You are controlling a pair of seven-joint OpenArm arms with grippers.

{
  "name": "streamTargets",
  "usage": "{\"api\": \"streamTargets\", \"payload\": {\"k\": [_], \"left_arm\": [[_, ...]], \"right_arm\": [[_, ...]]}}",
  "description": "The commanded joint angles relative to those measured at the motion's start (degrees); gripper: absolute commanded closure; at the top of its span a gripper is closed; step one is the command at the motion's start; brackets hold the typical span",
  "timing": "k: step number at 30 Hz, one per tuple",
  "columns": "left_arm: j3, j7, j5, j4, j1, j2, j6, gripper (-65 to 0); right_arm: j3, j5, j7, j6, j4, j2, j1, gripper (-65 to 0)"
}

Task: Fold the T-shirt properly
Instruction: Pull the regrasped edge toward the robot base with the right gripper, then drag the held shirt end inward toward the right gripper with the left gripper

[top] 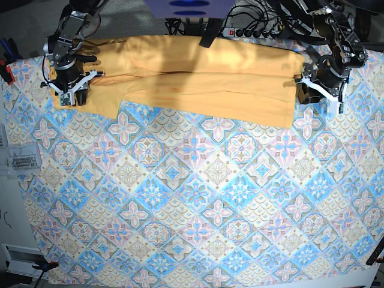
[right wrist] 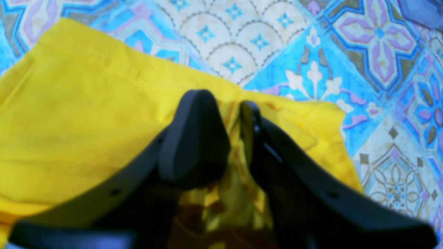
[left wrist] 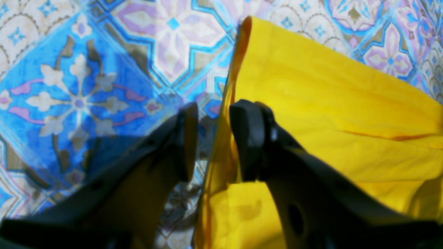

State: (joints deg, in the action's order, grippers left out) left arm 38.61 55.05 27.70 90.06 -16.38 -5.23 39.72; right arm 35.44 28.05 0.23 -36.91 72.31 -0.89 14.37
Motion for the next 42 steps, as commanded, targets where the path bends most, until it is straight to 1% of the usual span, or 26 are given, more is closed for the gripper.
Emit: {"api": "streamTargets", "payload": {"k": [1,4,8,11,19,22,25,29,30,33,40,42], "left_arm": [[0.3,-1.0,0.9,1.0,0.1,-0.7,0.3,-19.1],[0.3,-1.0,0.9,1.0,0.2,-0.7,0.3,-19.1],[0.1,-1.0,0.9,1.0,0.3,-0.7,0.3,-19.1],[0.0,-1.0,0.9,1.0,0.3,-0.7,0.3,-19.1],[0.0,-1.0,0.9,1.0,0.3,-0.7,0.3,-19.1],[0.0,-1.0,0.9,1.0,0.3,-0.7,0.3,-19.1],[0.0,-1.0,0.9,1.0,0.3,-0.7,0.3,-19.1],[0.0,-1.0,1.0,1.0,0.3,-0.7,0.3,-19.1],[0.0,-1.0,1.1,1.1,0.3,-0.7,0.3,-19.1],[0.2,-1.1,1.3,1.3,0.4,-0.7,0.3,-19.1],[0.8,-0.6,1.3,2.6,3.8,-0.8,0.3,-19.1],[-0.8,-0.1,1.3,3.8,4.3,-0.4,0.3,-19.1]], "right_arm": [[0.7,4.9,-7.0,-3.1,-0.5,-0.9,2.6,-12.1],[4.3,4.8,-3.0,-3.1,2.1,-1.4,4.3,-8.1],[10.0,4.8,0.5,-3.1,5.5,-3.7,4.7,-5.0],[13.7,4.8,2.3,-3.1,7.2,-5.1,4.7,-4.2],[17.1,4.7,6.3,-3.1,7.6,-5.3,6.2,-4.5],[16.6,5.0,4.9,-3.1,5.6,-5.4,5.9,-4.5],[13.1,5.6,4.6,-3.1,4.0,-5.4,4.5,-4.5],[10.7,12.1,4.5,-3.1,2.6,-5.6,4.1,-4.5],[10.3,12.9,4.5,-3.1,2.0,-5.6,4.0,-4.5],[10.1,13.0,4.6,-3.1,0.9,-5.6,4.0,-4.5],[10.1,13.0,4.6,-3.1,0.5,-5.6,4.0,-4.5],[10.1,13.0,4.6,-3.1,0.5,-5.6,4.0,-4.5]]}}
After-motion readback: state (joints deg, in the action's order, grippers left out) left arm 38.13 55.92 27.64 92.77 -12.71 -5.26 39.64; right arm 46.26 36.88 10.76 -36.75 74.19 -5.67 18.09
